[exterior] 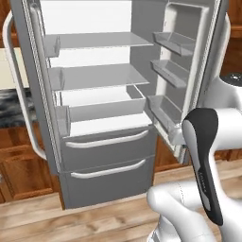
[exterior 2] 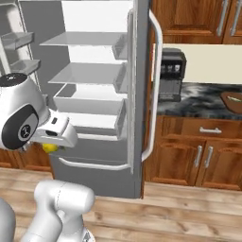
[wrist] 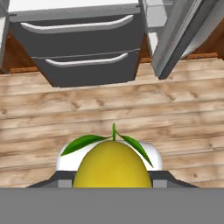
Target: Retrieve a lemon from the fridge and place it on the cutting board with the fish.
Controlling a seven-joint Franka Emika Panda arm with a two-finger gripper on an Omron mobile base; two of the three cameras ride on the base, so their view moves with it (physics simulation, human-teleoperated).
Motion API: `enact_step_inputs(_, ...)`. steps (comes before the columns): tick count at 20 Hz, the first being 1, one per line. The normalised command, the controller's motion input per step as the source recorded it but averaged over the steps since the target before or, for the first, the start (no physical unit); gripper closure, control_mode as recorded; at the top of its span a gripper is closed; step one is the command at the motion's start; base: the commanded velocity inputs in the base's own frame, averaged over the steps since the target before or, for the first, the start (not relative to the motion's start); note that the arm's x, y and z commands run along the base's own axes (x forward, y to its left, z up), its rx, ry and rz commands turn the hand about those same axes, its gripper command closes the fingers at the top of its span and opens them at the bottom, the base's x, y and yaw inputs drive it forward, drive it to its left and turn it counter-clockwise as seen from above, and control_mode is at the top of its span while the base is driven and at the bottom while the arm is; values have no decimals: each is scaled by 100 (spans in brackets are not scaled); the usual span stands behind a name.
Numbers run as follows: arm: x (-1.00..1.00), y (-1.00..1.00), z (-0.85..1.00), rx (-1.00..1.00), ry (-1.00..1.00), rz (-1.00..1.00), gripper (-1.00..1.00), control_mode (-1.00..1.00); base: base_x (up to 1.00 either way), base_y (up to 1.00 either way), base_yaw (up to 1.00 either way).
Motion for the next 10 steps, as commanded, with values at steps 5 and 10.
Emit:
enact_step_inputs(5,0,0,0,0,0,0,100,100,0,-75,0)
enact_step_inputs(10,0,0,0,0,0,0,100,100,0,-72,0)
